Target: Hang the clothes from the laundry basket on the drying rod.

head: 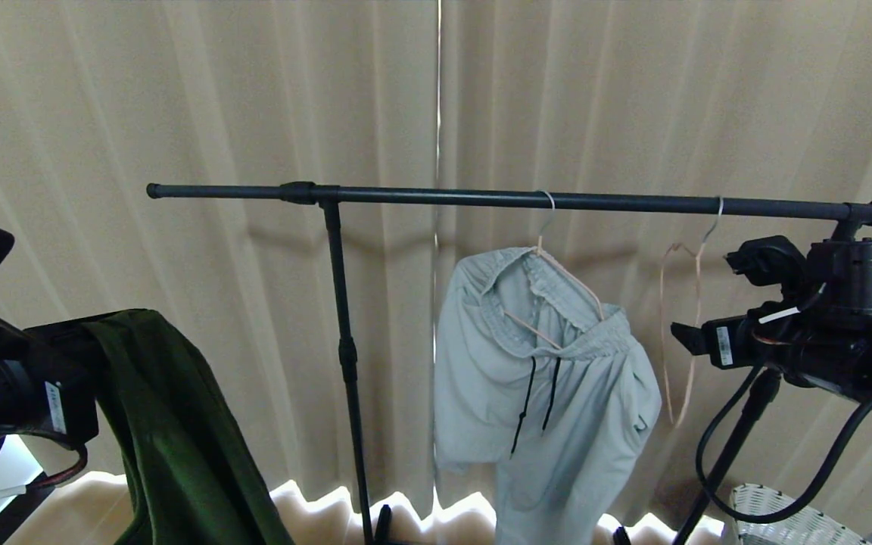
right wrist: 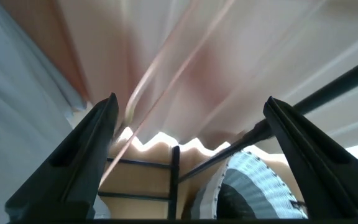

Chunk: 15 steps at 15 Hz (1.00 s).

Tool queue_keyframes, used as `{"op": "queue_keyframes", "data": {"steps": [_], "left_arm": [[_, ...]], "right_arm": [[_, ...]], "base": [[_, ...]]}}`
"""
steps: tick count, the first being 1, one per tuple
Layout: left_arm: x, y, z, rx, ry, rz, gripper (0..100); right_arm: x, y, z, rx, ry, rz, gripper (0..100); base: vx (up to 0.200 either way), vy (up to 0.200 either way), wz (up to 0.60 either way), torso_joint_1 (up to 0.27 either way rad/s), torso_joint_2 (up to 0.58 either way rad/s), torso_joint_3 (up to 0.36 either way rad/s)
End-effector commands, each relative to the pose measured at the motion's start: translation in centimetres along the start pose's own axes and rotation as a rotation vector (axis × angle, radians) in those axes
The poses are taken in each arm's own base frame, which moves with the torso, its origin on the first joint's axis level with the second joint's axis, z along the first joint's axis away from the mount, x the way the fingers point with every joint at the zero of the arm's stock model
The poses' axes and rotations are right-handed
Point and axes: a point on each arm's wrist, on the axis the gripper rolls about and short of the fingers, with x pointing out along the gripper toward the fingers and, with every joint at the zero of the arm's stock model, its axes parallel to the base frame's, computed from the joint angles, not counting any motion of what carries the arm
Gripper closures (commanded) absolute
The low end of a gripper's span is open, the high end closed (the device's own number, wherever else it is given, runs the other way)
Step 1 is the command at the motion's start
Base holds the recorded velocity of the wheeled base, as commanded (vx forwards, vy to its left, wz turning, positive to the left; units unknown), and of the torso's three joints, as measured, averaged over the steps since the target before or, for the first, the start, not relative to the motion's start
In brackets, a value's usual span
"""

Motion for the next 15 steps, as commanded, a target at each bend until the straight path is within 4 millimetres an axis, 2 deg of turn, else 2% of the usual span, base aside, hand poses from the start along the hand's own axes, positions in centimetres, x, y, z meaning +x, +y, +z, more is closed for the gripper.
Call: {"op": "queue_keyframes", "data": {"steps": [1,4,13,14,15], "left_arm": [[-0.1,0.0,-0.1,0.0,0.001,0.001,100],[-0.3,0.0,-0.1,0.0,-0.004,0.002,100],[-0.3,0.0,-0.1,0.005,-0.005,0.003,100],[-0.4,0.0,-0.1,0.015,-0.007,0.003,100],[-0.5,0.0,0.0,0.017,-0.011,0.004,100]], "right_arm": [[0.5,0.4,-0.1,0.011,0.011,0.008,0],[2.0,0.8,-0.7,0.073,0.051,0.01,0],[2.5,-0.2,-1.0,0.095,0.071,0.044,0],[2.4,-0.3,-1.0,0.097,0.068,0.054,100],[2.4,-0.4,-1.0,0.1,0.067,0.055,100]], "base": [[0.0,0.0,0.0,0.0,0.0,0.0],[0.0,0.0,0.0,0.0,0.0,0.0],[0.0,0.0,0.0,0.0,0.0,0.0],[0.0,0.0,0.0,0.0,0.0,0.0],[0.0,0.0,0.0,0.0,0.0,0.0]]}}
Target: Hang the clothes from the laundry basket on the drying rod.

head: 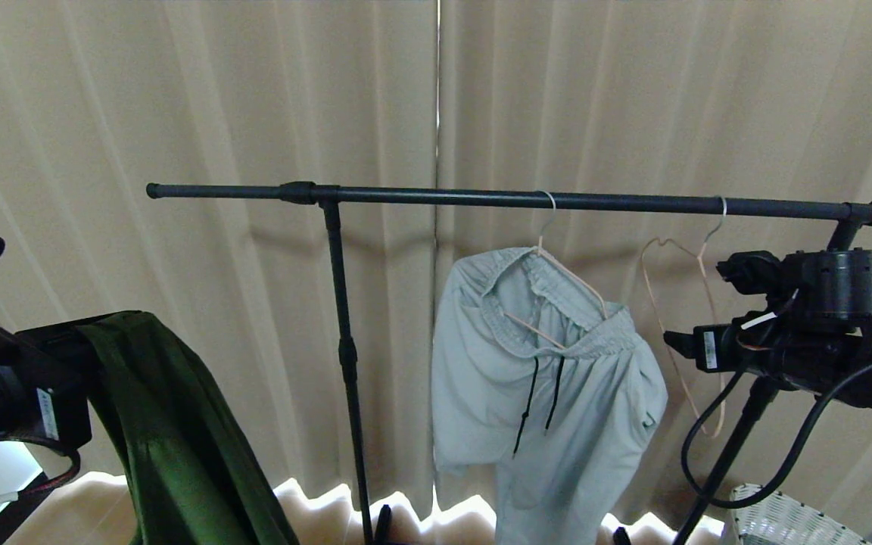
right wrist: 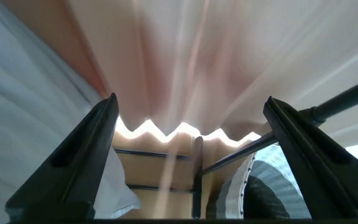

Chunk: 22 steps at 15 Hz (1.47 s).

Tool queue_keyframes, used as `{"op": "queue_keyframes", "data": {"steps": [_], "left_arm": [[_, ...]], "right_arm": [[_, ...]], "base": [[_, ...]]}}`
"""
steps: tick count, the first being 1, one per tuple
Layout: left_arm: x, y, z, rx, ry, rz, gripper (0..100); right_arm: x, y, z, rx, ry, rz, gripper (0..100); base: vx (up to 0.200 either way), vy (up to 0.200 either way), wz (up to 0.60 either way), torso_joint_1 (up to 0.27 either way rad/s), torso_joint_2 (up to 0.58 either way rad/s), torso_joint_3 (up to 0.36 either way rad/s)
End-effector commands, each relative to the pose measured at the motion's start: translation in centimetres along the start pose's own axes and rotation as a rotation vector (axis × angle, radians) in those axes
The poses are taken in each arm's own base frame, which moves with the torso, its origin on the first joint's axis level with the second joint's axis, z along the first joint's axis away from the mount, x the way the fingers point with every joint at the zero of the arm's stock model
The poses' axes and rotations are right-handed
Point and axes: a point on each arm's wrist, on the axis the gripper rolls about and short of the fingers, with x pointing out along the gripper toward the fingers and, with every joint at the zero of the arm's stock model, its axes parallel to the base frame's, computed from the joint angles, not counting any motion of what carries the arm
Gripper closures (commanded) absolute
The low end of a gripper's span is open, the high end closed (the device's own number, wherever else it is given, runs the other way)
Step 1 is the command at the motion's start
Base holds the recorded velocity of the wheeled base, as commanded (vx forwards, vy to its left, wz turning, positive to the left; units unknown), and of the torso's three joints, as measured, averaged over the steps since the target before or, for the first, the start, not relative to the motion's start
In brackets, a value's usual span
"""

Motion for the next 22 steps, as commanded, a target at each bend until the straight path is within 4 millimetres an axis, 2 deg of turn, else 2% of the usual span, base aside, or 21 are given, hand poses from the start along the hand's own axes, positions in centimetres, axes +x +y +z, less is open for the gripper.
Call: {"op": "queue_keyframes", "data": {"steps": [1,8,11,16,22], "left_arm": [[0.0,0.0,0.1,0.002,-0.004,0.001,100],[-0.1,0.0,0.1,0.016,-0.004,0.001,100],[-0.1,0.0,0.1,0.021,-0.005,0.001,100],[0.0,0.0,0.1,0.021,-0.004,-0.001,100],[-0.2,0.0,0.0,0.068,-0.007,0.007,100]], "right_arm": [[-0.1,-0.3,0.0,0.005,-0.003,-0.007,100],[-1.0,-1.1,0.4,0.018,-0.03,-0.011,100],[-2.6,-1.2,1.3,0.015,-0.083,0.059,100],[-5.4,-1.1,0.9,-0.007,-0.125,0.263,100],[-8.8,-1.4,-1.2,-0.011,-0.131,0.367,100]], "base": [[0.0,0.0,0.0,0.0,0.0,0.0],[0.0,0.0,0.0,0.0,0.0,0.0],[0.0,0.0,0.0,0.0,0.0,0.0],[0.0,0.0,0.0,0.0,0.0,0.0],[0.0,0.0,0.0,0.0,0.0,0.0]]}}
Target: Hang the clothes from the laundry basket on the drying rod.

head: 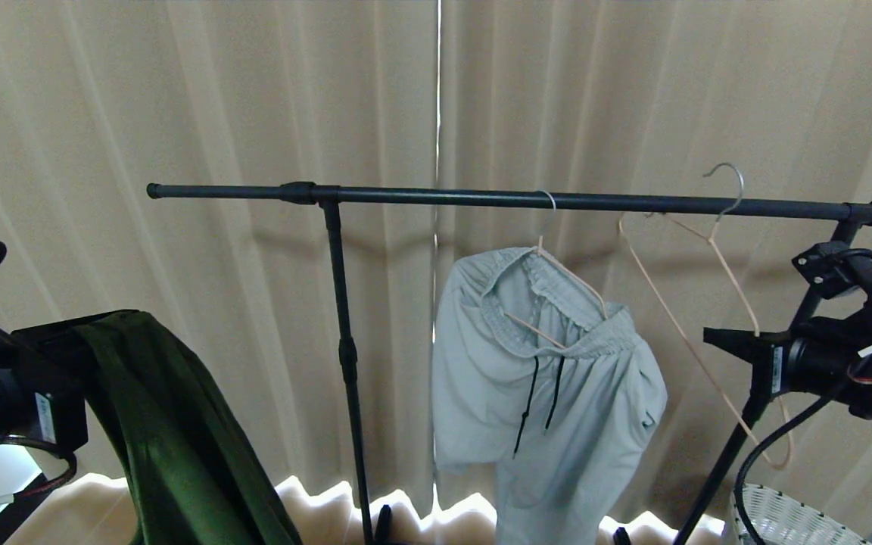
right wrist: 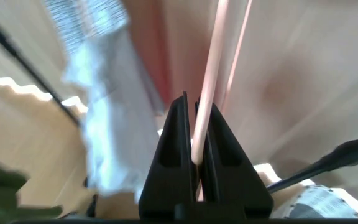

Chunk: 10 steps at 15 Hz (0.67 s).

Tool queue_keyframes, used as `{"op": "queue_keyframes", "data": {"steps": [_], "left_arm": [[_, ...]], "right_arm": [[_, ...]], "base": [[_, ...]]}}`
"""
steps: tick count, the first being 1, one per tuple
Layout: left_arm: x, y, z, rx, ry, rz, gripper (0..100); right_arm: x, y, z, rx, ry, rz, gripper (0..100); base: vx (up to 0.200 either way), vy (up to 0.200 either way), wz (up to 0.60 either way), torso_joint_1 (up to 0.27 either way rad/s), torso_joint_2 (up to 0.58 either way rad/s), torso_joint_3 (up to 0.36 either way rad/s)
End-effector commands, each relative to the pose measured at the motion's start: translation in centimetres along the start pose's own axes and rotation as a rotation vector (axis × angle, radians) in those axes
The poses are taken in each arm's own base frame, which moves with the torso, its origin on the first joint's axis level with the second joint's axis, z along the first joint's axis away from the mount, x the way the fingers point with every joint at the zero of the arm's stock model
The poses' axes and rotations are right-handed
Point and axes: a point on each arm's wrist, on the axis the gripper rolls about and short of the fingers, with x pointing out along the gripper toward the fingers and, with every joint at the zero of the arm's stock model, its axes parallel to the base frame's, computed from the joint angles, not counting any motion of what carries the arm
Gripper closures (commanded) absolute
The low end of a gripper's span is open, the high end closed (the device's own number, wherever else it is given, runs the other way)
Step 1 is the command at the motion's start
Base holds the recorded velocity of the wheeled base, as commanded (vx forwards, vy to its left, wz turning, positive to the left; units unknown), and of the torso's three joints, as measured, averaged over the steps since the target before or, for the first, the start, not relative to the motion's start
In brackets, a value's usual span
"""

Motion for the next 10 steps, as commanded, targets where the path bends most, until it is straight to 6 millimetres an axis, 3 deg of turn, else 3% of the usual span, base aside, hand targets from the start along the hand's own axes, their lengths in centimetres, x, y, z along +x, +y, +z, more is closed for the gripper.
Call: {"op": "queue_keyframes", "data": {"steps": [1,10], "left_arm": [[-0.2,-0.01,-0.09,0.016,-0.002,0.004,100],[-0.48,-0.01,-0.21,0.025,-0.005,0.009,100]], "right_arm": [[-1.72,0.41,-0.66,-0.004,-0.017,0.005,100],[-2.58,0.6,-1.53,-0.001,-0.011,0.005,100]], "base": [[0.0,0.0,0.0,0.0,0.0,0.0],[-0.2,0.0,0.0,0.001,0.0,0.004]]}}
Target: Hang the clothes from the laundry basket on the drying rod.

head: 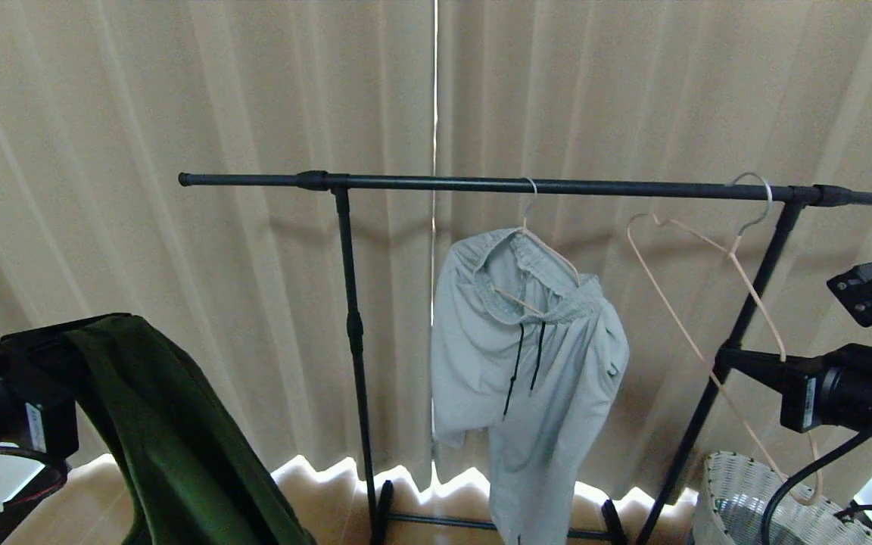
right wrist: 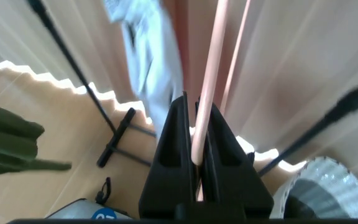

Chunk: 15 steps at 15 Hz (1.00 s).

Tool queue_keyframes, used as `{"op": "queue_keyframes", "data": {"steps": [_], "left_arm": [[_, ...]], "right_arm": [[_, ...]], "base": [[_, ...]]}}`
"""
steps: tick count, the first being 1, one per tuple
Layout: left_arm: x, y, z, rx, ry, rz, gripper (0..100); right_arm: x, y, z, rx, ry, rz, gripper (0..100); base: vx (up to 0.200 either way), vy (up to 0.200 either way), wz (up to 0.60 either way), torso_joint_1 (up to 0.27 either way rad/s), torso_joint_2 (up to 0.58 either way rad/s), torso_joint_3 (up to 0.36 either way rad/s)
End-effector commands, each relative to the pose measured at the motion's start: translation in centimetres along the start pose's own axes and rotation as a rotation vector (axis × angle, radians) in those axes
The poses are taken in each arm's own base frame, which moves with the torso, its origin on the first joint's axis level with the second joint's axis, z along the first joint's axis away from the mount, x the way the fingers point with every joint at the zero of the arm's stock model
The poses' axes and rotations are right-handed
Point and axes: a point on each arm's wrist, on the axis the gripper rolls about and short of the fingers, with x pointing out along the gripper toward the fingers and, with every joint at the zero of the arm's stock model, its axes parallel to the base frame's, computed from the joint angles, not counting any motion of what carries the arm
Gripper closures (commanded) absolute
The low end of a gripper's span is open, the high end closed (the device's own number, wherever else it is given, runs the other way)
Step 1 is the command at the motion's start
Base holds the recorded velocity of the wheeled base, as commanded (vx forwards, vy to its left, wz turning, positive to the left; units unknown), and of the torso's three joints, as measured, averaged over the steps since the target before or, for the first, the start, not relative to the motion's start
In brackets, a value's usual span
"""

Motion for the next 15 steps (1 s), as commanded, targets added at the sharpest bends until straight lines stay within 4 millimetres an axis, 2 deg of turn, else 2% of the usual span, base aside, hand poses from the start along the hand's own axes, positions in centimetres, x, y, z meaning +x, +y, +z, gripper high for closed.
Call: {"op": "queue_keyframes", "data": {"steps": [1,3,5,10,14,15], "left_arm": [[0.0,0.0,0.0,0.0,-0.002,0.001,100],[0.0,0.0,0.0,0.0,-0.002,-0.002,100],[0.1,-0.1,-0.1,0.0,0.004,-0.006,100],[1.6,-0.1,-0.1,-0.007,0.046,-0.015,100],[4.7,-0.2,1.9,-0.059,0.072,0.025,100],[6.0,-0.5,2.8,-0.084,0.084,0.057,100]], "right_arm": [[0.0,0.0,-0.1,0.0,0.002,0.0,100],[-0.1,0.0,-0.2,-0.001,0.003,0.0,100],[-0.2,0.1,-0.1,-0.003,-0.005,0.006,100],[-2.6,1.5,0.0,-0.034,-0.068,0.259,100],[-2.5,3.9,0.3,-0.088,-0.062,0.433,100],[-2.5,4.8,0.1,-0.105,-0.048,0.482,100]], "base": [[-0.2,0.0,0.0,0.002,-0.01,0.002],[-0.2,0.0,0.0,0.002,0.0,0.0],[0.0,0.0,0.0,0.0,0.0,0.0],[0.0,0.0,0.0,0.0,0.0,0.0],[0.0,0.0,0.0,0.0,0.0,0.0],[0.0,0.0,0.0,0.0,0.0,0.0]]}}
